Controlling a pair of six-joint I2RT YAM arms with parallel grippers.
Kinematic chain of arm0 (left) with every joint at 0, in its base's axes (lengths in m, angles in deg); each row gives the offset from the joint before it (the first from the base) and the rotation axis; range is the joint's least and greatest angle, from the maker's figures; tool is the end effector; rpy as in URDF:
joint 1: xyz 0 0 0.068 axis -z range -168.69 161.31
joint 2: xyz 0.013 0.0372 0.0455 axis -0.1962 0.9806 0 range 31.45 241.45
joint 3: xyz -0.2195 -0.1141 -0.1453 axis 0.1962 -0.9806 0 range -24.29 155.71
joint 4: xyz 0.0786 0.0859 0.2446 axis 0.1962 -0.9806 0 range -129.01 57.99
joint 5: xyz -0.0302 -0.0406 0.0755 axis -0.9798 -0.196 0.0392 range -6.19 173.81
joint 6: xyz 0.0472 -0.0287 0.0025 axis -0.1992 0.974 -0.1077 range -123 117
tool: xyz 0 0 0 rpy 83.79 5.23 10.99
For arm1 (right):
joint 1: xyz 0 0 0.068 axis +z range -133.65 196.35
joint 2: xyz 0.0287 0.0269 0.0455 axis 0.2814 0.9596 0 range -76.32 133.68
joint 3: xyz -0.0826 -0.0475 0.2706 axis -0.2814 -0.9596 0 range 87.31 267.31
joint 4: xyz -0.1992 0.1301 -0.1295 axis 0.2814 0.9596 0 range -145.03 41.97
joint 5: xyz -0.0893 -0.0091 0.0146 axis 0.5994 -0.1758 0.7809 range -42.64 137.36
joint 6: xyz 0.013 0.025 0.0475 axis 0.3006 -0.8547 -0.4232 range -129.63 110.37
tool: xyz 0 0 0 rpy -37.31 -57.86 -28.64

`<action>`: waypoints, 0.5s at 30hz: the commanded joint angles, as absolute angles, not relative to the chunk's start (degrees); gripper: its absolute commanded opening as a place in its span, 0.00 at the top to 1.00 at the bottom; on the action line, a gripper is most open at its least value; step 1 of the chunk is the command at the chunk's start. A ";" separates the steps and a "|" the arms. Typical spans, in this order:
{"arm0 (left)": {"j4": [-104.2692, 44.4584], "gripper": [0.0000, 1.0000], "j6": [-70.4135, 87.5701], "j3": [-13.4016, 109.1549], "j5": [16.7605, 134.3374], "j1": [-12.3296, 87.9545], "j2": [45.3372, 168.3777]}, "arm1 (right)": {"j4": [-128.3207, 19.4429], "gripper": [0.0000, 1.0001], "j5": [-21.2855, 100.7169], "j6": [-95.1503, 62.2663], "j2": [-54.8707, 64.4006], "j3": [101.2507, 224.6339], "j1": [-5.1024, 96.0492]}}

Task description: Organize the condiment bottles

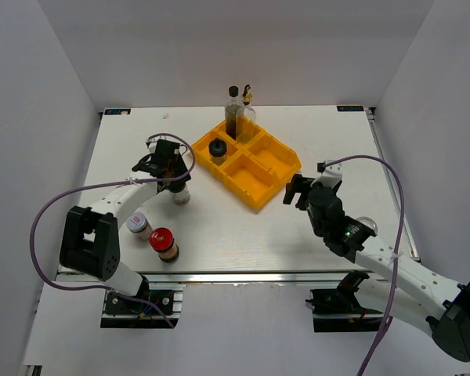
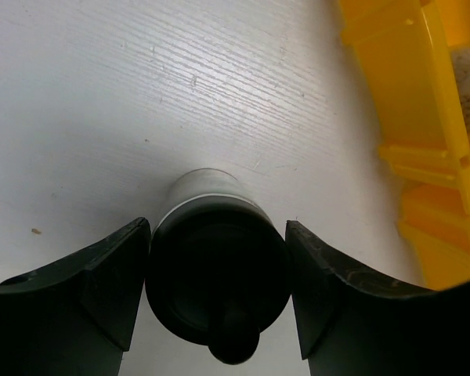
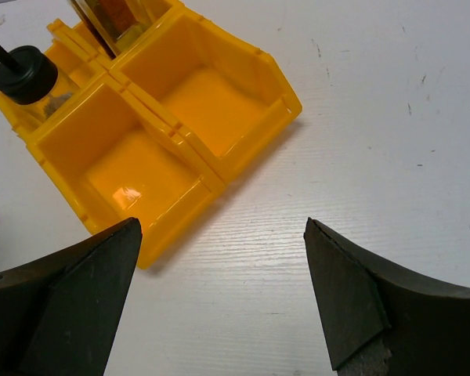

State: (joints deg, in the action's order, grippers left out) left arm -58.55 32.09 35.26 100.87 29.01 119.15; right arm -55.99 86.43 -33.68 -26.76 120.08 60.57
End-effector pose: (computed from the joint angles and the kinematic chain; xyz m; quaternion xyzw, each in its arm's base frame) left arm 0.3136 -0.0884 0.2347 -0.1870 0.9247 -0.0067 0.3315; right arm 0.1599 0.1226 0.2812 0.0668 0.7755 0.0982 0.6201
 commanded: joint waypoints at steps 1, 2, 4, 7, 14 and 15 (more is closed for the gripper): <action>-58.11 0.40 32.15 36.88 98.49 28.89 118.55 | -58.38 0.11 89.28 -34.50 -25.78 120.79 60.47; -58.29 0.45 32.15 37.23 99.10 28.89 118.46 | -58.37 0.11 89.37 -34.50 -25.69 120.88 60.47; -59.42 0.57 31.81 38.19 99.80 28.89 118.38 | -58.29 0.11 89.81 -34.41 -25.43 120.97 60.47; -60.22 0.67 31.10 40.83 101.12 28.89 118.38 | -58.11 0.11 90.77 -34.68 -25.60 120.80 60.38; -61.89 0.85 28.64 54.18 103.14 28.72 122.49 | -58.81 0.10 91.74 -34.06 -25.69 120.18 60.38; -61.98 0.85 28.29 55.76 103.49 28.63 123.29 | -58.90 0.11 91.83 -33.89 -25.52 120.09 60.38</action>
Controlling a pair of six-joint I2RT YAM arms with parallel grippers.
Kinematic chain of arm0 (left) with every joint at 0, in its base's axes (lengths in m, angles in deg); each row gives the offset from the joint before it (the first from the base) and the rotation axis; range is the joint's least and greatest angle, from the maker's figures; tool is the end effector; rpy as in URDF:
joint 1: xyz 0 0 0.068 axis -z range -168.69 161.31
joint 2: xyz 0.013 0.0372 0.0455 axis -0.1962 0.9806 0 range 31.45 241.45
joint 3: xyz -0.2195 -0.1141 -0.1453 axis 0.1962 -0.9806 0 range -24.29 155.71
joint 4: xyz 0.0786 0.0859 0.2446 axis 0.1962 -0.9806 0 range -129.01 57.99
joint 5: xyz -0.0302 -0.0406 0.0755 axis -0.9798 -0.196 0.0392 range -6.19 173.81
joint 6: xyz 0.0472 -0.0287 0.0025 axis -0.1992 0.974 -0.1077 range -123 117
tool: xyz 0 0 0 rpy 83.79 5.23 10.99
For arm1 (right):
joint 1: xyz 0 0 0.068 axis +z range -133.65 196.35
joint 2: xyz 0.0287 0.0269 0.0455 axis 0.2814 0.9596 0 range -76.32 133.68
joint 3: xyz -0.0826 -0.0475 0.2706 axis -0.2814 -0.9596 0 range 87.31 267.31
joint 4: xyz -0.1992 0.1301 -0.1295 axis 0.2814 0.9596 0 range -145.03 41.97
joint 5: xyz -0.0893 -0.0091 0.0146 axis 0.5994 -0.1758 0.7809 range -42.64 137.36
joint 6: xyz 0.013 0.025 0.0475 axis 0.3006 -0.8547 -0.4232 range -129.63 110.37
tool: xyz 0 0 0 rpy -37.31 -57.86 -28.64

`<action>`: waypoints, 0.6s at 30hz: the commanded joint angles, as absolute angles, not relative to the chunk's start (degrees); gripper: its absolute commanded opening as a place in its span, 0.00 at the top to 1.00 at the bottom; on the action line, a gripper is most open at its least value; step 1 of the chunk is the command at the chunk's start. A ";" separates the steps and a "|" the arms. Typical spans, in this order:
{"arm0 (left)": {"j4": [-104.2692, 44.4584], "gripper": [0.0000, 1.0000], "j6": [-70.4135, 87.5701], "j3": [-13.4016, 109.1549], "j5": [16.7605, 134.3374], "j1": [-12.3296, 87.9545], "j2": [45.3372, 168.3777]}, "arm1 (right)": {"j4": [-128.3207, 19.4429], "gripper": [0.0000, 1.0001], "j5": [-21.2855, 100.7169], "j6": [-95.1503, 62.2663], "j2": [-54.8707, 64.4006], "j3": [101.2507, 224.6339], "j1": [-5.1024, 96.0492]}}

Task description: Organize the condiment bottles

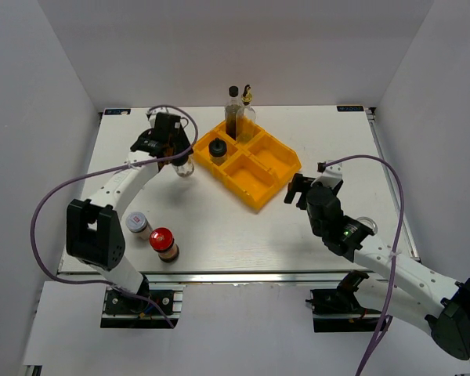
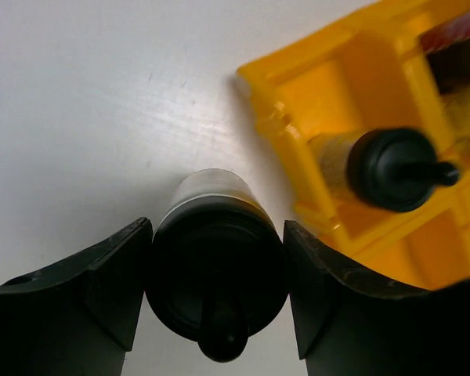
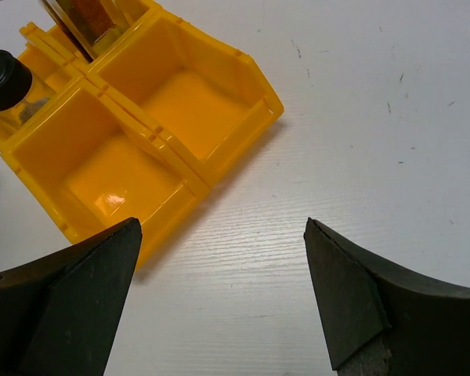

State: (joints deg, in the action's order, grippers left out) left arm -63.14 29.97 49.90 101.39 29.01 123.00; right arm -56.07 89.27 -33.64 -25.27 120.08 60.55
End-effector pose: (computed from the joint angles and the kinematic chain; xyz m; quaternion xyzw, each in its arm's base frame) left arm 0.3481 -0.0991 0.2909 -0.1765 0.9087 -0.0207 0.3777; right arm 0.1632 0.1238 0.2769 0.0770 0.7774 0.0722 0.6201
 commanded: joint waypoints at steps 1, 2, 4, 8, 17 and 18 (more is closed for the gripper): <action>-61.37 0.85 27.50 58.91 103.41 28.71 124.08 | -58.99 0.11 91.92 -33.80 -25.25 120.09 60.38; -61.10 0.85 27.15 60.51 103.15 28.45 126.00 | -59.34 0.10 91.92 -33.45 -25.16 120.09 60.38; -61.71 0.86 26.62 66.37 102.62 28.28 130.30 | -59.86 0.11 92.09 -32.83 -24.64 120.18 60.29; -63.21 0.90 25.48 77.18 100.18 28.28 137.17 | -59.96 0.11 92.36 -32.04 -23.85 120.53 60.03; -64.70 0.93 22.14 93.65 89.70 28.36 152.56 | -61.63 0.11 91.13 -30.02 -21.04 121.23 58.45; -64.62 0.93 22.05 93.74 89.00 28.36 153.00 | -61.28 0.11 91.21 -30.02 -20.25 121.41 58.19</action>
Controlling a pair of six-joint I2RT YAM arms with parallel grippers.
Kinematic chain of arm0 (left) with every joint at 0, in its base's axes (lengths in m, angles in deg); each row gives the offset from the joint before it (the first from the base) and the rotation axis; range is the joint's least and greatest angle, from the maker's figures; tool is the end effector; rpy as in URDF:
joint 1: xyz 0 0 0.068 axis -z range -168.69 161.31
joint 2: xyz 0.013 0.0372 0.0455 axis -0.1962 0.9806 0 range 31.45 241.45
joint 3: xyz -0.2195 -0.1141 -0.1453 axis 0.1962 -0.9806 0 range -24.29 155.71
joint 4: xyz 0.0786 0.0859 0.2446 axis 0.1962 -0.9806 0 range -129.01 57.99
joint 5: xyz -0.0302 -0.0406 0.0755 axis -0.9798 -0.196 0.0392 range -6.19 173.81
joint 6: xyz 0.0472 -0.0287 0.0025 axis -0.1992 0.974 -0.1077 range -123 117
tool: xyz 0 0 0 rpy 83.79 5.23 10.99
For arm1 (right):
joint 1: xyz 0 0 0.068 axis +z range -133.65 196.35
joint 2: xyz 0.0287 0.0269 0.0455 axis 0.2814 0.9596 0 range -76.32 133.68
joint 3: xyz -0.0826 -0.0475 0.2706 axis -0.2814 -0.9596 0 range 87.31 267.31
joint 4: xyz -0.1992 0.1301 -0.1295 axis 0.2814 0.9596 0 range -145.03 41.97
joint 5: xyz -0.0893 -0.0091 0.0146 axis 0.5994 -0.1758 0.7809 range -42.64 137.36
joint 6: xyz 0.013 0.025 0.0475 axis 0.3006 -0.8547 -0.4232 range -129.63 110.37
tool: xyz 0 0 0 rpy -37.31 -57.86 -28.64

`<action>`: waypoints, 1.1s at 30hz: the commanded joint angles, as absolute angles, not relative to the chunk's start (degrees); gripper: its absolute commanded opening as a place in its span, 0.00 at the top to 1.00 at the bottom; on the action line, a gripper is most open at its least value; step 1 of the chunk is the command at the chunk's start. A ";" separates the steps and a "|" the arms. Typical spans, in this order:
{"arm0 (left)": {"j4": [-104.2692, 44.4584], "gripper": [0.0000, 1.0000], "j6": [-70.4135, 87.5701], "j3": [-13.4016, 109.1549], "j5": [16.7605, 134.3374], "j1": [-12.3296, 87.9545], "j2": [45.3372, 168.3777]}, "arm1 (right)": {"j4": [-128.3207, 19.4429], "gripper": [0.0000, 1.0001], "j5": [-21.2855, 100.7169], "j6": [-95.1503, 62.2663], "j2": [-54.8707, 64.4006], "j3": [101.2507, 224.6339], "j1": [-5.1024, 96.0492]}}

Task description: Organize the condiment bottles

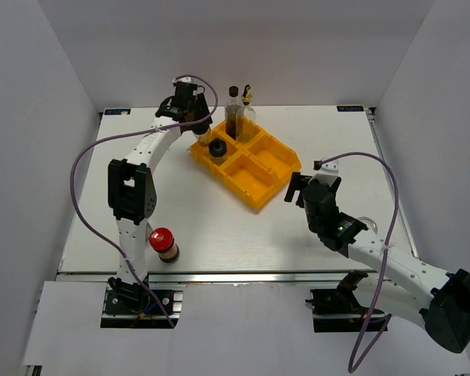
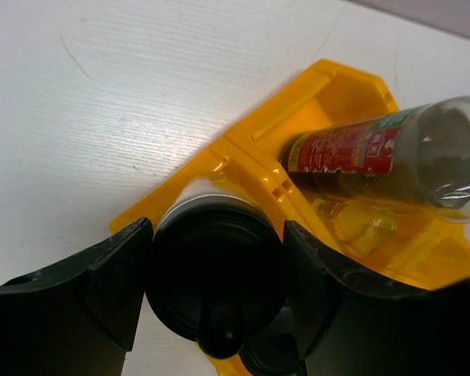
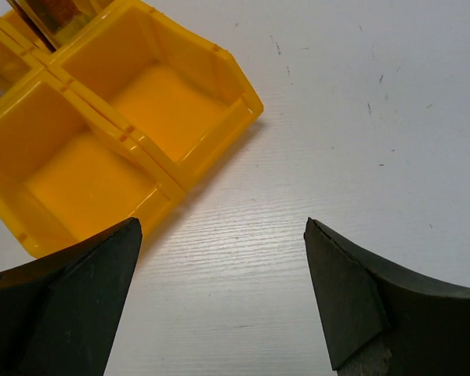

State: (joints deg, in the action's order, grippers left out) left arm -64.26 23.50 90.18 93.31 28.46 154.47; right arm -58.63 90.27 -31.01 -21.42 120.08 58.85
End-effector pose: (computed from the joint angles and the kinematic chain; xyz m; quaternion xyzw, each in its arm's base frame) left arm 0.4959 -0.1464 0.2959 -0.1083 0.9003 -0.0843 0.4131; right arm 0.1758 0.1264 0.2687 0.0715 0.7818 0.0357 0.6184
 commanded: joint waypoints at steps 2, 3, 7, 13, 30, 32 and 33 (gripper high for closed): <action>-64.18 0.93 21.87 92.70 88.47 28.45 152.83 | -61.01 0.11 91.21 -30.11 -19.63 121.76 57.83; -64.09 0.93 21.78 91.73 88.38 28.36 152.74 | -60.92 0.11 91.13 -30.02 -19.10 121.94 57.74; -63.21 0.93 21.08 88.57 87.42 28.80 151.42 | -61.36 0.11 89.81 -30.02 -18.31 121.94 56.95; -63.91 0.86 20.38 88.64 88.28 29.50 152.91 | -60.84 0.11 88.75 -30.19 -17.69 122.11 56.07; -67.42 0.02 18.27 90.40 94.61 31.26 153.00 | -56.88 0.10 87.97 -32.30 -20.06 122.46 54.75; -68.04 0.02 18.44 90.58 95.15 31.26 152.83 | -56.09 0.11 87.00 -31.95 -21.03 122.29 54.75; -68.22 0.02 18.53 90.67 95.50 31.26 152.57 | -55.74 0.11 86.73 -31.78 -21.38 122.38 54.67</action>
